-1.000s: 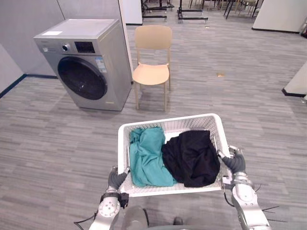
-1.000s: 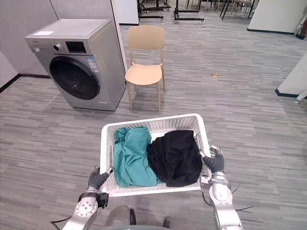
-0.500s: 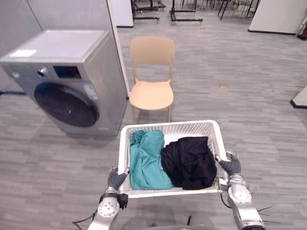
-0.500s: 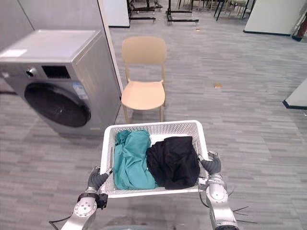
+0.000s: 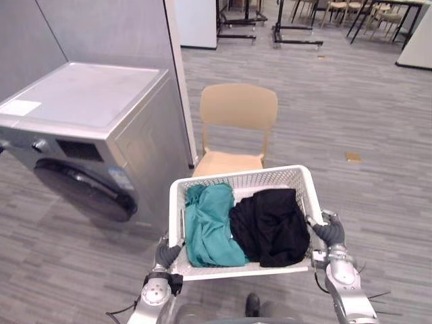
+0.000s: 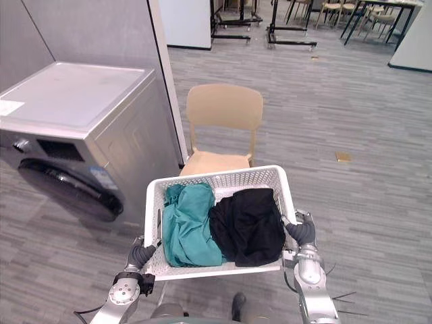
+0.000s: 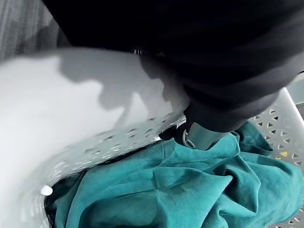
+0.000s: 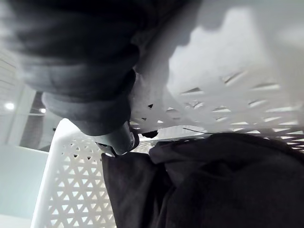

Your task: Pick up the laundry basket with both hands and put the clothes into the washing machine.

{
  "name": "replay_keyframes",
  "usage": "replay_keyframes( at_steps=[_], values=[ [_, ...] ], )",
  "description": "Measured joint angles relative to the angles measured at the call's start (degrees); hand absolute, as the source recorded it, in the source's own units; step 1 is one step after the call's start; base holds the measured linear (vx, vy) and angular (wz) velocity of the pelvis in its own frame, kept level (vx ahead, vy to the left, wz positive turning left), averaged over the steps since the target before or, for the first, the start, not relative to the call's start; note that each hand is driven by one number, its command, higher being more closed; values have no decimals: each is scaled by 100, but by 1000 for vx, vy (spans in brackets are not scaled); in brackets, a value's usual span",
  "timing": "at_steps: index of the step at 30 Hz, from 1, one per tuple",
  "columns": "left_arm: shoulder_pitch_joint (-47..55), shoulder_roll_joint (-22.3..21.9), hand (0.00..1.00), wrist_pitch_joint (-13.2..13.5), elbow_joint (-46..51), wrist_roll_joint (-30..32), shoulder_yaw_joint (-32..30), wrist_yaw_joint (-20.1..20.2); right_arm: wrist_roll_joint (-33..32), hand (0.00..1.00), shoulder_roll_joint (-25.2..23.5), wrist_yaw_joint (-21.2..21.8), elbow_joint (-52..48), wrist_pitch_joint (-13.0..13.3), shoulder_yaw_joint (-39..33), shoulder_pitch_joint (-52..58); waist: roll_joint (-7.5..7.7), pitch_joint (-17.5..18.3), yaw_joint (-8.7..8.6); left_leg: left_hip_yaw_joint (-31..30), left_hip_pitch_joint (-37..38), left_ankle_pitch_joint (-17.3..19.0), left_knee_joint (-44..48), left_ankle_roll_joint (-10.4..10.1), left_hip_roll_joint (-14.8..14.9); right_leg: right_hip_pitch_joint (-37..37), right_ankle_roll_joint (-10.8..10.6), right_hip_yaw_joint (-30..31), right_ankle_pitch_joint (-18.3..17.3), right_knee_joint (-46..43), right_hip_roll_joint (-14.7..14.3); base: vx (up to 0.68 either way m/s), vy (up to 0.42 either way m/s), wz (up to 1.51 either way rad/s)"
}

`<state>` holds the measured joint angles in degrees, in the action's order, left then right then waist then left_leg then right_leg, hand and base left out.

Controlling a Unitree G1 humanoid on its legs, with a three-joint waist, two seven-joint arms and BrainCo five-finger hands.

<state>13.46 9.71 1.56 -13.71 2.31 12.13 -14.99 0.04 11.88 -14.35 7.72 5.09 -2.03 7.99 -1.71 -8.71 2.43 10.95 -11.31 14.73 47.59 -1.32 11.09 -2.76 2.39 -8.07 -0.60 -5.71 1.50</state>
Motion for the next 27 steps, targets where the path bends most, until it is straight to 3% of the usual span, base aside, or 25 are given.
replay_keyframes(
  at_steps=[2,3,4,6,8,11,12,13,16,17,18,20,23,25,26,27],
  values=[
    [8,-20,100,-1,-1,3,12,23,2,100,18,2,73,14,-22,8,-120,33,-26,-396,-3,-254,-2045,-216,-267,-17,-360,110,-180,-64,178,306,242,-25],
    [14,-58,100,-3,-32,9,37,49,2,100,100,3,180,34,-33,13,-387,11,-24,-658,43,-1090,-2876,-218,-199,-44,-615,220,-380,-191,45,298,288,-18],
    [11,-10,100,-48,-98,12,24,49,3,100,-48,-1,348,-9,-52,30,-230,-1,-48,-597,199,-1006,-2969,-152,-439,-105,-680,319,-453,-222,264,295,278,-8],
    [29,17,100,-55,-117,32,36,51,2,100,-126,1,365,-11,-50,126,-67,-35,-105,-471,265,-892,-2980,26,-724,-101,-936,374,-635,-283,590,257,227,2],
    [83,19,100,-75,-144,62,62,51,45,100,-116,48,456,-9,-42,108,3,-47,-52,-210,459,-670,-3031,138,-926,-51,-1044,603,-782,-572,857,226,206,-40],
    [35,158,100,-116,-161,70,83,51,54,100,-196,51,799,-3,-16,-67,55,-84,-54,159,879,-528,-3296,232,-1056,835,-1151,1004,-784,-2428,1013,157,182,-56],
    [-44,301,100,-116,-195,69,84,50,54,100,-258,50,890,16,19,-142,162,-156,-172,176,963,-485,-3268,336,-1081,1252,-1107,971,-682,-3188,1071,144,101,-16],
    [-212,399,100,-117,-309,68,85,50,57,100,-307,28,948,18,40,-167,223,-201,-189,174,949,-389,-3178,333,-1062,1534,-939,959,-920,-3579,1070,145,69,-8],
    [-738,493,100,-118,-439,67,92,17,55,100,-322,-151,1060,19,44,-406,320,-435,-196,152,654,-266,-2865,276,-988,2084,-910,724,-1258,-3307,867,133,-26,16],
    [-1127,600,100,-116,-441,68,110,-37,55,100,-340,-284,1065,61,44,-665,609,-576,-306,87,226,-248,-2395,247,-1073,2226,-638,645,-654,-2480,820,65,-58,45],
    [-1225,636,100,-117,-443,67,110,-40,55,100,-340,-316,1065,75,44,-726,679,-617,-318,48,91,-238,-2255,232,-1123,2272,-609,637,-441,-2330,830,51,-129,44],
    [-2003,573,100,-116,-575,67,23,-244,46,100,-73,-457,1180,129,44,-1497,303,-985,-279,-103,-1011,-30,-1370,139,-679,2781,-629,523,-320,-2085,532,-10,-81,-4],
    [-2537,540,100,-117,-747,66,-136,-335,30,100,-63,-533,1150,128,44,-1796,260,-1277,-196,-148,-1361,3,-1323,113,-517,3096,-551,439,-221,-2067,392,-14,-50,-5],
    [-2676,485,100,-116,-747,67,-173,-462,0,100,-88,-649,1114,128,44,-1795,258,-1281,-136,-152,-1634,29,-1213,70,-416,3339,-526,399,-206,-2116,323,-29,-89,-6],
    [-2729,479,0,-116,-748,66,-181,-515,-22,100,-106,-682,1105,128,44,-1824,255,-1284,-132,-165,-1741,31,-1154,67,-390,3428,-525,374,-206,-2143,313,-37,-61,-2],
    [-2864,432,0,-116,-779,66,-296,-541,-78,100,-141,-716,1105,122,35,-1958,253,-1315,-133,-182,-1916,57,-1064,29,-336,3581,-508,348,-195,-2194,277,-84,-57,-2]
  ],
)
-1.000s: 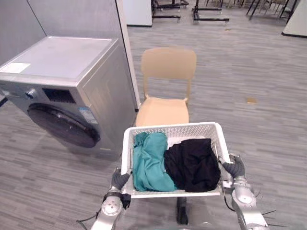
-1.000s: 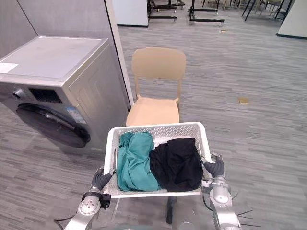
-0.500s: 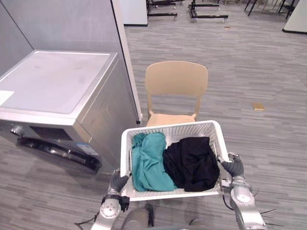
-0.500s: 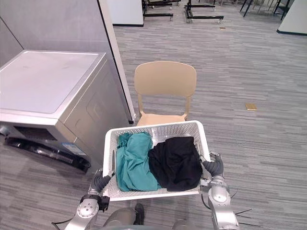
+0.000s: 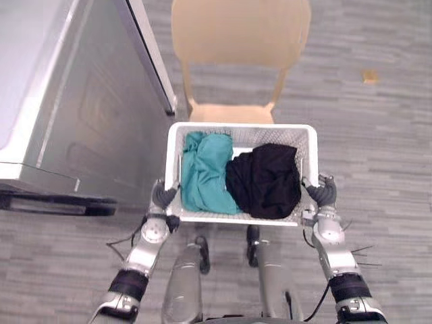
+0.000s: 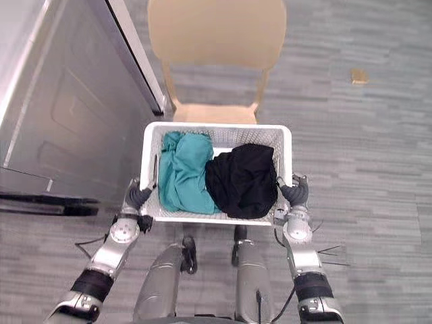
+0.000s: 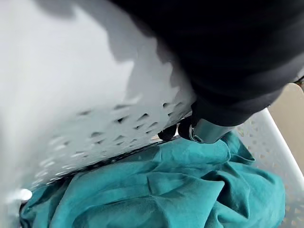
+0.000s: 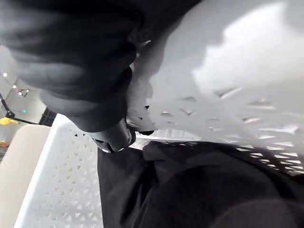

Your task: Pick up the laundry basket with both hands and put the clothes into the washing machine.

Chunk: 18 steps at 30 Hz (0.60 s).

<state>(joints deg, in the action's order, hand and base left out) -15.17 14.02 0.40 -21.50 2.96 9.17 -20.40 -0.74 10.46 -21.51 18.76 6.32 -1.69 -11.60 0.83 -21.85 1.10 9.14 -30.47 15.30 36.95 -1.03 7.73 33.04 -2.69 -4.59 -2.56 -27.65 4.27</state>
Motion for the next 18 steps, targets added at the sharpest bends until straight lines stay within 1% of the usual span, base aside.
replay_keyframes(
  at_steps=[1,2,3,5,6,7,8,9,10,13,18],
  values=[
    [-257,-82,0,1,-119,-9,-130,-61,-35,0,-6,-55,-1,-3,0,-190,-1,-61,14,-14,-172,6,108,-4,38,149,6,-13,2,-65,-23,-99,-53,-3],
    [-414,-125,0,1,-165,-9,-184,-112,-53,0,-8,-113,-1,-10,-1,-302,-9,-97,23,-34,-252,16,122,-18,46,229,8,-18,2,-96,-29,-136,-51,-4],
    [-703,-218,0,2,-219,-9,-382,-191,-94,0,-22,-204,1,-28,-16,-535,-20,-115,27,-35,-446,117,173,5,98,430,32,-40,-7,-141,-56,-143,-44,-7],
    [-1218,-221,0,10,-414,-10,-572,-291,-104,0,-50,-236,1,-29,-42,-923,-35,-242,70,-41,-713,122,352,0,199,633,125,-63,58,-161,-127,-141,-40,-14],
    [-1523,-231,0,10,-511,-8,-676,-377,-106,0,-80,-283,1,-31,-63,-1161,-34,-345,107,-39,-818,120,407,2,227,740,150,-90,77,-196,-132,-122,-37,-10],
    [-1764,-237,0,20,-549,-6,-772,-436,-106,0,-127,-341,1,-32,-61,-1377,-40,-405,108,-47,-916,112,420,0,231,840,163,-105,87,-225,-128,-110,-40,-5],
    [-1842,-234,0,28,-554,-2,-832,-499,-105,0,-142,-369,1,-35,-61,-1466,-46,-414,110,-55,-969,103,429,-7,240,882,186,-120,105,-223,-131,-73,-44,-2],
    [-1941,-233,0,136,-554,-5,-967,-541,-105,0,-151,-382,2,-39,-56,-1558,-58,-420,123,-56,-1031,97,441,-16,274,938,216,-143,126,-221,-148,-24,-43,-4],
    [-2003,-223,0,169,-554,-5,-998,-605,-105,0,-200,-383,2,-39,-56,-1584,-64,-424,136,-61,-1044,89,441,-27,313,939,231,-168,136,-216,-172,5,-47,-4],
    [-2020,-215,0,231,-554,-5,-1134,-624,-105,0,-292,-380,0,-35,-45,-1671,-64,-424,125,-69,-1049,83,402,-37,329,945,235,-185,138,-188,-192,42,-26,-2],
    [-2164,-268,0,245,-552,-5,-1322,-738,-122,0,-355,-341,-95,-36,-32,-1724,-65,-424,136,-61,-1055,69,350,-57,323,942,236,-199,139,-125,-190,38,3,0]
  ],
)
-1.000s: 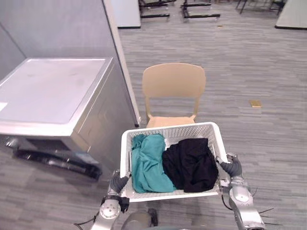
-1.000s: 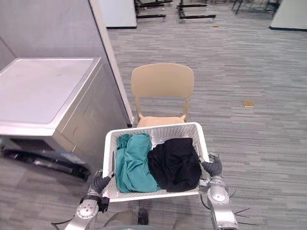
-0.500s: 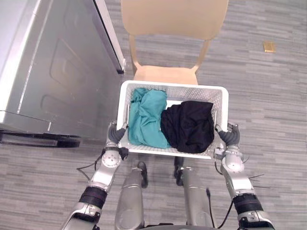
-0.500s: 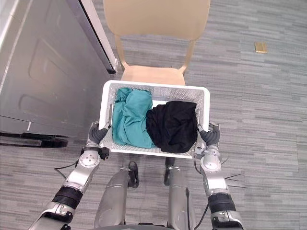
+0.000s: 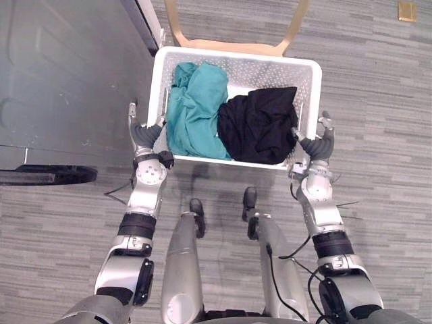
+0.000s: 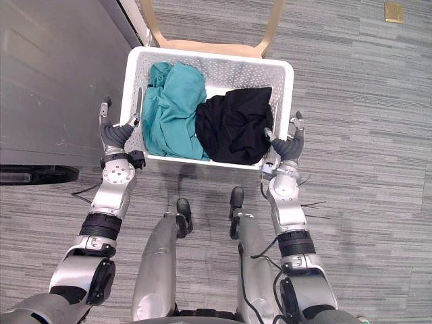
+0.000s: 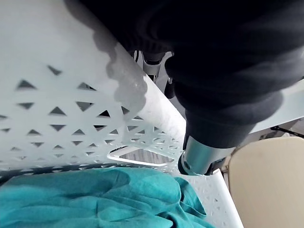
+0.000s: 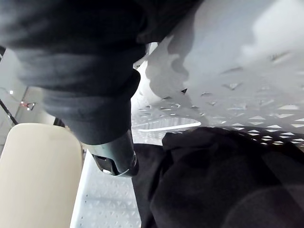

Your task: Pick up the laundry basket with both hands and put the clothes into the washing machine.

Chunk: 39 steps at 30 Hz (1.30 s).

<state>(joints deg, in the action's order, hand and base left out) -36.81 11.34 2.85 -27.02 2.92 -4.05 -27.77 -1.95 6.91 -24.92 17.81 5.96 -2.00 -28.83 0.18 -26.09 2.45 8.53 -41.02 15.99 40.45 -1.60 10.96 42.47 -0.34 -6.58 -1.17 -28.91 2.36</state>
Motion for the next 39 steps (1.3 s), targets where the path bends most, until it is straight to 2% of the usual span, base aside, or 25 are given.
replay_keyframes(
  at_steps=[6,11,14,17,19,22,27,32,37,39],
  values=[
    [428,-9,0,20,444,0,-152,-35,-99,0,-76,157,-641,87,-26,365,-3,-2,4,28,297,-13,-105,-21,-12,-261,1,-38,-1,26,26,6,-3,1],
    [1329,-264,0,239,1205,-2,-303,84,-208,0,-47,399,-1558,262,-63,1334,-3,-1,16,8,570,-13,-261,-21,-96,-554,5,-90,-63,123,91,0,-3,9],
    [2034,-500,0,301,1612,-62,-274,311,-195,0,23,700,-2113,279,-21,2133,-3,-1,31,3,807,-13,-333,-21,-137,-783,-8,-126,-145,102,144,11,0,13],
    [2891,-669,0,514,2084,-249,-255,593,-182,0,41,908,-2607,482,-115,2843,-4,5,145,30,1165,-11,-476,-24,-190,-1082,-26,-120,-238,106,193,31,-13,9],
    [3363,-695,0,603,2209,-346,-225,802,-182,0,38,1066,-2703,613,-256,3180,3,25,162,32,1428,3,-623,-44,-219,-1330,5,-162,-334,161,229,36,-28,20],
    [3938,-765,0,658,2210,-513,-233,1005,-186,0,39,1221,-2688,650,-290,3633,-8,271,162,175,1587,-72,-894,-77,-194,-1473,-11,-263,-344,313,284,76,-32,20],
    [4532,-941,0,669,2150,-897,-172,1324,-193,0,32,1405,-2186,655,-282,4062,-17,598,173,250,2026,-168,-1196,-81,-215,-1845,-42,-299,-352,455,290,106,-11,2],
    [4673,-989,0,751,1289,-910,110,1648,-190,0,-47,1511,-1294,659,-399,4447,-45,989,159,252,2581,-223,-1594,-89,-323,-2288,-95,-371,-482,550,365,97,-2,9],
    [4691,-1020,0,696,-459,-862,14,1787,-180,0,-220,1530,542,573,-542,4535,-72,1401,146,259,3181,-257,-1977,-146,-383,-2833,-158,-416,-551,756,382,80,2,4],
    [4692,-1011,0,643,-978,-741,-165,1794,-154,0,-230,1596,943,477,-545,4535,-79,1518,149,254,3334,-273,-2081,-162,-396,-2968,-165,-429,-557,822,383,44,5,3]
  ],
)
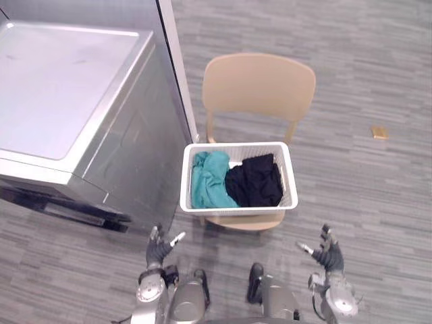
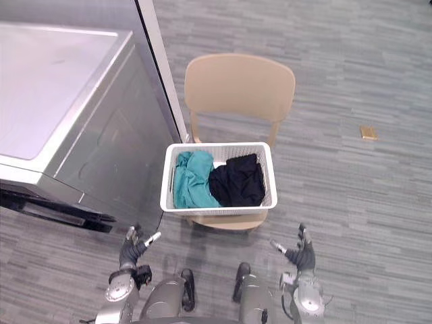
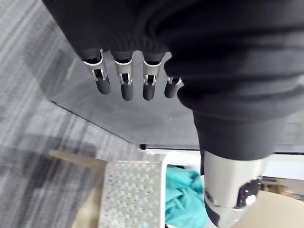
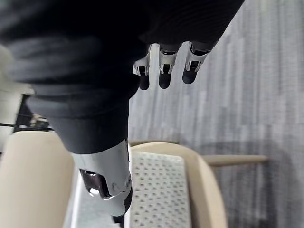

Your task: Pick up the laundry basket with both hands and put the clothes into the washing machine.

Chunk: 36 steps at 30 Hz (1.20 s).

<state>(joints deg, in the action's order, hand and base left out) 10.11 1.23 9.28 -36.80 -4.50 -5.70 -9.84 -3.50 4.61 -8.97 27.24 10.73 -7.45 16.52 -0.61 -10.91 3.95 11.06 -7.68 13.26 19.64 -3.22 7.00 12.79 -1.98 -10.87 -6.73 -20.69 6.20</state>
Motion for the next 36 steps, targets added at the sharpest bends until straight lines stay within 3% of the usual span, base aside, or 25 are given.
replay_keyframes(
  at_steps=[7,10,13,14,16,18,19,20,21,22,23,25,26,27,28,29,30,31,32,34,35,36],
  values=[
    [4,8,0,-48,-891,340,-284,101,87,0,-52,167,1107,-52,-13,-224,1,235,8,-360,327,-116,-310,-6,-229,-497,-123,-365,-166,54,227,15,8,31],
    [-56,-9,0,-39,-881,509,-304,99,89,0,-100,157,1197,-76,18,-395,29,218,-11,-646,-38,-111,69,-12,-342,-450,-169,-745,-323,-191,454,-25,27,82],
    [-123,-38,0,-26,-921,516,-307,93,92,0,-99,142,1377,-94,26,-650,62,202,7,-381,-422,-21,248,-130,-239,-389,-181,-1216,-345,-282,738,-38,46,94],
    [-132,-36,0,-16,-1025,510,-316,90,122,0,-97,135,1567,-97,19,-864,126,184,-10,217,-564,5,494,-32,109,-374,-221,-1448,-313,-307,921,5,83,83],
    [-217,9,0,7,-1157,514,-335,71,217,0,8,125,1904,-112,13,-1093,115,188,8,504,-624,13,903,6,630,-390,-354,-1540,-235,-346,1183,5,186,66],
    [-271,67,0,16,-1353,549,-311,-4,316,0,115,120,2102,-119,63,-1214,97,199,-70,584,-498,4,890,1,1125,-492,-623,-1597,-88,-271,1483,0,277,46],
    [-276,79,0,16,-1468,616,-216,-52,389,0,188,121,2149,-123,88,-1225,-1,244,-167,590,-396,-161,575,173,1367,-551,-866,-1646,20,-188,1612,15,355,43],
    [-276,73,0,12,-1546,654,-111,-62,416,0,249,121,2143,-123,96,-1237,-118,307,-189,573,-353,-380,300,256,1465,-569,-980,-1687,73,-135,1622,37,578,66],
    [-415,131,0,2,-1678,741,86,-61,431,0,290,121,2264,-182,114,-1290,-85,300,-272,504,-387,-355,286,-595,1176,-681,-1251,-1672,198,71,1877,65,496,81],
    [-534,271,0,-3,-1710,794,300,-64,455,0,197,158,2344,-236,231,-1297,89,254,-310,398,-503,-303,382,-513,835,-865,-1292,-1502,242,418,1921,83,462,94],
    [-584,365,0,-2,-1710,816,397,-58,462,0,140,160,2346,-231,300,-1257,132,260,-331,307,-622,-233,549,-463,704,-983,-1267,-1473,260,552,1920,128,381,83],
    [-668,524,0,3,-1712,929,513,-51,467,0,-48,170,2413,-251,356,-1295,223,200,-240,284,-754,360,1278,-244,459,-1050,-1271,-1376,696,225,2288,120,392,37],
    [-668,542,0,2,-1719,970,547,-50,468,0,-69,173,2413,-254,424,-1388,222,196,-215,294,-712,454,1353,-168,405,-990,-1112,-1352,811,-32,2424,80,399,7],
    [-666,570,0,6,-1723,987,652,-39,469,0,-55,179,2403,-256,633,-1509,188,169,-212,312,-580,541,1343,-37,273,-710,-396,-1278,1200,-624,2660,77,404,12],
    [-675,570,0,8,-1716,991,769,-44,485,0,-36,177,2314,-255,875,-1633,76,85,-221,216,-435,560,1226,40,170,-306,372,-972,1104,-1314,2655,106,435,19],
    [-676,588,0,7,-1716,993,800,-43,498,0,-57,177,2264,-248,985,-1664,36,51,-271,138,-397,538,1147,81,106,-132,183,-749,721,-1661,2498,95,328,56],
    [-683,641,0,2,-1718,989,804,-56,534,0,-121,180,2088,-239,1139,-1669,128,52,-327,-32,-301,444,891,223,-55,49,-153,-333,84,-2080,2056,109,196,81],
    [-699,679,0,3,-1714,988,814,-65,536,0,-139,179,1953,-233,1215,-1668,215,29,-334,-106,-186,369,693,283,-219,157,-273,-25,-319,-2173,1644,145,134,110],
    [-733,687,0,3,-1715,986,855,-77,536,0,-120,168,1793,-215,1339,-1773,246,-7,-310,-233,-85,307,539,340,-419,310,-339,429,-780,-2078,881,151,111,86],
    [-727,657,0,7,-1718,976,863,-128,537,0,-89,152,1741,-209,1465,-1996,196,-105,-304,-380,13,276,485,347,-601,341,-213,584,-945,-1638,319,148,52,89],
    [-784,541,0,7,-1722,974,883,-159,534,0,-47,136,1603,-176,1551,-2189,60,-202,-331,-699,-18,220,545,311,-772,144,-99,462,-1004,-1360,307,125,47,91],
    [-797,517,0,9,-1718,975,909,-161,534,0,-32,133,1594,-164,1554,-2227,15,-208,-324,-748,-39,201,531,306,-789,135,-106,432,-998,-1332,318,104,44,90]
  ],
)
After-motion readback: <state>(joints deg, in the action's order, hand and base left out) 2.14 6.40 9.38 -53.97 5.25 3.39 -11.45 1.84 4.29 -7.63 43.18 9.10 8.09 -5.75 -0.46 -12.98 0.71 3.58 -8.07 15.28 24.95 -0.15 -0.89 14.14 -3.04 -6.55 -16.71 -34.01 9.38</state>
